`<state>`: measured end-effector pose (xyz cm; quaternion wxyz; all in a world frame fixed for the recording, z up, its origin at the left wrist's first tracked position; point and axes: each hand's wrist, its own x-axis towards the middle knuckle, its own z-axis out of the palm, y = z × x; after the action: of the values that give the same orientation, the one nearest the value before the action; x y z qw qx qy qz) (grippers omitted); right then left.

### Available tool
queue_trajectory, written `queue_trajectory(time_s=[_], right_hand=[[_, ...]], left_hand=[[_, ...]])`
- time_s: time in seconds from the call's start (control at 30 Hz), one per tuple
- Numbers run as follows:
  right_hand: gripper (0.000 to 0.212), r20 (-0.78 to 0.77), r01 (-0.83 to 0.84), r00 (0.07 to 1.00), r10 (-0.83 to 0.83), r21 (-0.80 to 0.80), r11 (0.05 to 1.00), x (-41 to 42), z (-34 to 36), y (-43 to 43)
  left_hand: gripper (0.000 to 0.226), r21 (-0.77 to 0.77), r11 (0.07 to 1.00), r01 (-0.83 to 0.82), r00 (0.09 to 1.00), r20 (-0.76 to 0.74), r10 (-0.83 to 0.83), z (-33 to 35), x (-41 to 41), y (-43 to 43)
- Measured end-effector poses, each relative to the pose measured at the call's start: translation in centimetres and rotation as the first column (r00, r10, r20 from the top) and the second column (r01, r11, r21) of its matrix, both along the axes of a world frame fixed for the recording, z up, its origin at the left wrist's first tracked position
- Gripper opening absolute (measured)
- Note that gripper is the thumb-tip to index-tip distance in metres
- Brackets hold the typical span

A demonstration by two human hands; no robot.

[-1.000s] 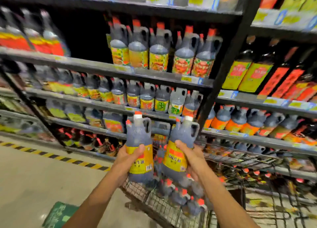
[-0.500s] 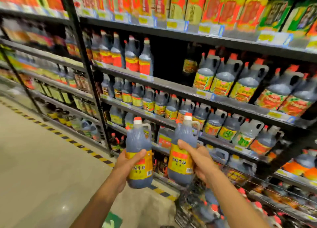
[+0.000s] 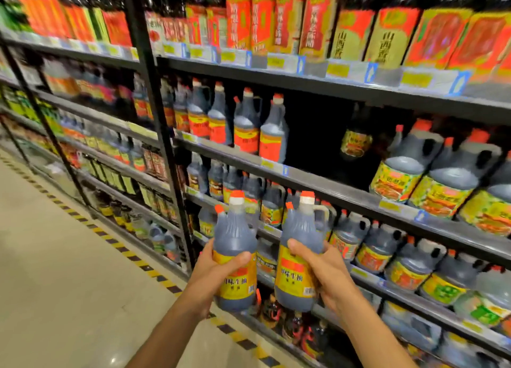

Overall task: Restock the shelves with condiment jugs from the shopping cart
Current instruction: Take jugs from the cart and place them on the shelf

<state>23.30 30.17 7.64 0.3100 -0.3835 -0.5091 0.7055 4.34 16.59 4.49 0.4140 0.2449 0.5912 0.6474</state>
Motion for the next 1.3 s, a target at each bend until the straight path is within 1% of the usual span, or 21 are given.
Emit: queue_trajectory(time_s=[0.07, 0.13, 0.27, 0.4, 0.43, 0.5, 0.53, 0.57, 0.67, 0.83, 0.93, 1.03, 1.13, 1.2, 1.3], right_hand=[[0.037, -0.003, 0.022, 1.000, -0.022, 0.026, 0.999, -1.4, 0.3, 2.1], [0.044, -0.019, 0.049, 0.999, -0.049, 0.034, 0.998, -2.4, 0.8, 4.0], [0.061, -0.034, 0.127, 0.991, -0.126, 0.044, 0.991, -3.5, 1.8, 7.2], [0.054, -0.054, 0.217, 0.975, -0.214, 0.053, 0.975, -3.3, 3.0, 9.7], [0.054, -0.056, 0.244, 0.969, -0.241, 0.061, 0.968, -3.2, 3.3, 10.1], [0.056, -0.054, 0.313, 0.949, -0.310, 0.067, 0.947, -3.2, 3.7, 10.8], [0.058, -0.057, 0.353, 0.935, -0.350, 0.061, 0.934, -3.2, 4.0, 10.9], [0.058, -0.070, 0.390, 0.920, -0.387, 0.053, 0.919, -3.3, 4.3, 11.1], [0.059, -0.110, 0.480, 0.874, -0.473, 0.053, 0.876, -3.4, 5.2, 11.6], [0.060, -0.143, 0.566, 0.820, -0.554, 0.056, 0.823, -3.5, 6.2, 12.2], [0.063, -0.145, 0.599, 0.797, -0.587, 0.062, 0.798, -3.5, 6.5, 12.4], [0.065, -0.134, 0.611, 0.789, -0.600, 0.065, 0.789, -3.4, 6.5, 12.4], [0.071, -0.115, 0.616, 0.786, -0.607, 0.073, 0.784, -3.4, 6.6, 12.6], [0.068, -0.110, 0.617, 0.786, -0.609, 0.077, 0.783, -3.4, 6.6, 12.8], [0.065, -0.106, 0.613, 0.790, -0.604, 0.085, 0.786, -3.4, 6.7, 13.0]], left_hand=[[0.096, 0.004, 1.000, 0.025, 0.999, -0.044, -0.025, 0.9, -1.5, 2.6], [0.100, 0.030, 0.996, 0.087, 0.992, -0.091, -0.084, 1.8, -2.9, 5.2], [0.098, 0.071, 0.980, 0.184, 0.965, -0.204, -0.166, 3.9, -4.5, 9.8], [0.085, 0.089, 0.959, 0.268, 0.908, -0.356, -0.221, 7.2, -5.3, 14.8], [0.085, 0.110, 0.947, 0.302, 0.886, -0.399, -0.236, 7.9, -5.4, 16.0], [0.096, 0.141, 0.926, 0.350, 0.844, -0.476, -0.247, 9.3, -5.8, 18.2], [0.101, 0.155, 0.917, 0.368, 0.828, -0.502, -0.248, 10.0, -5.9, 19.1], [0.098, 0.180, 0.903, 0.390, 0.814, -0.526, -0.247, 10.7, -6.0, 20.2], [0.080, 0.259, 0.854, 0.452, 0.781, -0.578, -0.238, 12.4, -5.9, 22.9], [0.084, 0.346, 0.804, 0.484, 0.733, -0.662, -0.156, 12.4, -6.1, 27.0], [0.087, 0.366, 0.783, 0.503, 0.716, -0.684, -0.140, 11.8, -5.9, 28.8], [0.084, 0.345, 0.793, 0.503, 0.716, -0.680, -0.159, 11.3, -5.6, 30.0], [0.074, 0.277, 0.830, 0.484, 0.732, -0.647, -0.211, 10.7, -5.2, 31.1], [0.072, 0.221, 0.861, 0.457, 0.736, -0.638, -0.226, 10.2, -5.0, 31.8], [0.079, 0.169, 0.905, 0.390, 0.765, -0.606, -0.217, 10.0, -4.8, 32.6]])
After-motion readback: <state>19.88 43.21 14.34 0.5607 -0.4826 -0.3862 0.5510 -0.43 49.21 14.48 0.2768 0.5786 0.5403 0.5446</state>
